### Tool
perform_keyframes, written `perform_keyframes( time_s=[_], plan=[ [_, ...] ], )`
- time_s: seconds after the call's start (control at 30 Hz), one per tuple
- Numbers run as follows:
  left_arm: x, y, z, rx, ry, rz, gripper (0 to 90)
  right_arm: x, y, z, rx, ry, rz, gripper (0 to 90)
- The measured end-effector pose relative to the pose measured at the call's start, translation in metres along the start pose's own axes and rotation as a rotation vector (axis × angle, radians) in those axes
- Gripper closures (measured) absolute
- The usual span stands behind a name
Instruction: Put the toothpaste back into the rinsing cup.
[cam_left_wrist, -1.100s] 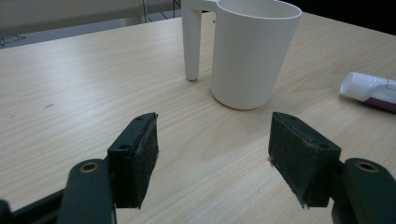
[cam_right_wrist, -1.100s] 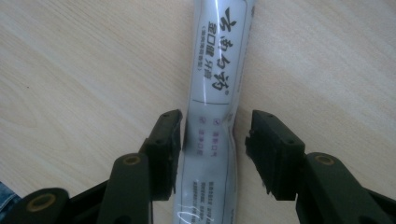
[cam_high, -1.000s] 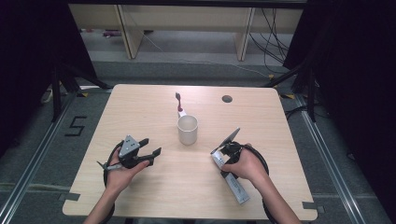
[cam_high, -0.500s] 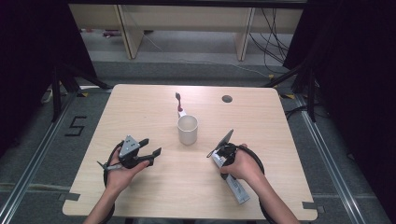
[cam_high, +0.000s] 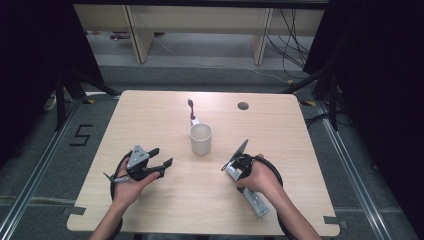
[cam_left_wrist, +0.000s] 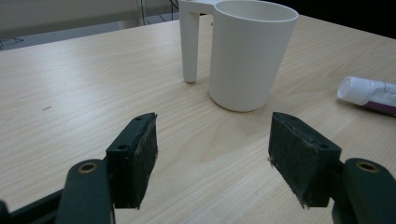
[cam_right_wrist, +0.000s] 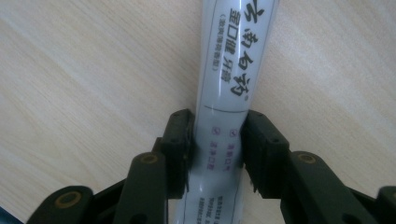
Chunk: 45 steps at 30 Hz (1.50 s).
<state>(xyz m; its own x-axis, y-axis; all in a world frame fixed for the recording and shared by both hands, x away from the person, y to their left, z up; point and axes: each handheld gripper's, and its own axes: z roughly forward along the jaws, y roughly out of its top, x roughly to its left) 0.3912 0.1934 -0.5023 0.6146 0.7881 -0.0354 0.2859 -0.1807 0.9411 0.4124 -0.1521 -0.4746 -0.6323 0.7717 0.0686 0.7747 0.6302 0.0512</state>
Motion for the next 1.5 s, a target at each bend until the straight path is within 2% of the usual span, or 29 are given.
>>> perform_keyframes(
  time_s=[0.03, 0.1, 0.13, 0.17, 0.3, 0.33, 0.37, 0.4, 0.43, 0.47, 0.57, 0.6, 0.63, 0.67, 0.73, 0.77, 0.8, 0.83, 0.9, 0.93, 1.0, 1.07, 1.1, 1.23, 1.3, 1.37, 1.4, 1.43, 1.5],
  plan=[
    [0.0, 0.0, 0.0, -0.01, -0.003, -0.002, 32.4, 0.001, 0.0, 0.0, 0.007, 0.001, 0.002, 66.1],
    [0.0, 0.0, 0.0, 0.002, -0.002, 0.002, 32.6, 0.001, -0.001, -0.001, 0.012, 0.0, -0.001, 67.7],
    [0.0, 0.0, 0.0, 0.006, -0.003, 0.003, 32.6, -0.001, -0.001, -0.001, 0.009, -0.006, -0.033, 68.3],
    [-0.001, -0.001, 0.0, 0.004, -0.006, -0.002, 32.6, 0.0, -0.002, -0.002, 0.013, -0.006, -0.02, 69.2],
    [-0.002, 0.0, 0.0, 0.014, -0.016, 0.004, 33.4, -0.002, -0.003, -0.003, 0.007, 0.004, -0.041, 72.3],
    [-0.003, 0.0, 0.0, 0.016, -0.025, 0.011, 33.4, -0.004, -0.003, -0.003, -0.003, 0.014, -0.085, 72.8],
    [-0.005, 0.001, 0.0, 0.017, -0.04, 0.031, 33.6, -0.004, -0.005, -0.004, 0.002, 0.01, -0.089, 73.6],
    [-0.007, 0.002, 0.0, 0.003, -0.054, 0.034, 33.7, -0.007, -0.005, -0.003, -0.031, 0.021, -0.156, 73.8],
    [-0.007, 0.002, 0.0, 0.003, -0.054, 0.034, 34.2, -0.007, -0.005, -0.003, -0.031, 0.021, -0.156, 73.8],
    [-0.008, 0.003, -0.001, 0.006, -0.059, 0.044, 34.2, -0.005, -0.007, -0.003, -0.007, 0.028, -0.147, 74.1],
    [-0.013, 0.006, -0.001, 0.005, -0.091, 0.072, 35.4, -0.006, -0.01, -0.004, -0.009, 0.026, -0.216, 74.6],
    [-0.017, 0.007, -0.001, 0.004, -0.11, 0.082, 36.3, -0.007, -0.011, -0.005, -0.024, 0.026, -0.254, 74.7],
    [-0.017, 0.007, -0.001, 0.004, -0.11, 0.082, 36.7, -0.007, -0.011, -0.005, -0.024, 0.026, -0.254, 74.7],
    [-0.02, 0.008, -0.001, 0.009, -0.134, 0.097, 37.1, -0.005, -0.012, -0.008, -0.032, 0.015, -0.259, 74.9],
    [-0.022, 0.009, -0.001, 0.012, -0.148, 0.111, 37.3, -0.006, -0.013, -0.009, -0.037, 0.021, -0.27, 74.9],
    [-0.025, 0.009, -0.001, 0.013, -0.168, 0.12, 37.4, -0.004, -0.014, -0.01, -0.04, 0.023, -0.273, 74.9],
    [-0.029, 0.009, 0.0, 0.015, -0.205, 0.13, 37.3, -0.003, -0.014, -0.013, -0.052, 0.031, -0.298, 74.9],
    [-0.032, 0.01, 0.0, 0.021, -0.223, 0.123, 37.0, -0.001, -0.015, -0.015, -0.047, 0.033, -0.293, 75.0],
    [-0.035, 0.011, 0.002, 0.017, -0.263, 0.122, 36.1, 0.001, -0.015, -0.017, -0.065, 0.037, -0.323, 75.0],
    [-0.035, 0.011, 0.002, 0.017, -0.263, 0.122, 35.4, 0.001, -0.015, -0.017, -0.065, 0.037, -0.323, 75.0],
    [-0.042, 0.012, 0.006, 0.025, -0.318, 0.148, 34.8, 0.007, -0.014, -0.021, -0.067, 0.034, -0.351, 75.1],
    [-0.044, 0.012, 0.006, 0.035, -0.329, 0.159, 34.4, 0.009, -0.014, -0.023, -0.065, 0.038, -0.353, 75.1],
    [-0.046, 0.012, 0.008, 0.033, -0.35, 0.166, 34.1, 0.011, -0.013, -0.024, -0.073, 0.041, -0.375, 75.2],
    [-0.055, 0.011, 0.013, 0.049, -0.4, 0.206, 33.7, 0.018, -0.011, -0.028, -0.071, 0.033, -0.383, 75.3],
    [-0.056, 0.01, 0.014, 0.05, -0.408, 0.207, 33.7, 0.018, -0.01, -0.029, -0.077, 0.026, -0.396, 75.3],
    [-0.059, 0.009, 0.015, 0.047, -0.433, 0.211, 33.4, 0.019, -0.009, -0.029, -0.079, 0.031, -0.426, 75.3],
    [-0.06, 0.009, 0.016, 0.054, -0.449, 0.23, 32.8, 0.022, -0.008, -0.029, -0.073, 0.034, -0.437, 75.3],
    [-0.062, 0.008, 0.015, 0.055, -0.45, 0.227, 32.6, 0.021, -0.007, -0.028, -0.081, 0.04, -0.465, 75.3],
    [-0.064, 0.008, 0.016, 0.054, -0.458, 0.228, 32.3, 0.024, -0.007, -0.029, -0.072, 0.041, -0.455, 75.3]
  ],
)
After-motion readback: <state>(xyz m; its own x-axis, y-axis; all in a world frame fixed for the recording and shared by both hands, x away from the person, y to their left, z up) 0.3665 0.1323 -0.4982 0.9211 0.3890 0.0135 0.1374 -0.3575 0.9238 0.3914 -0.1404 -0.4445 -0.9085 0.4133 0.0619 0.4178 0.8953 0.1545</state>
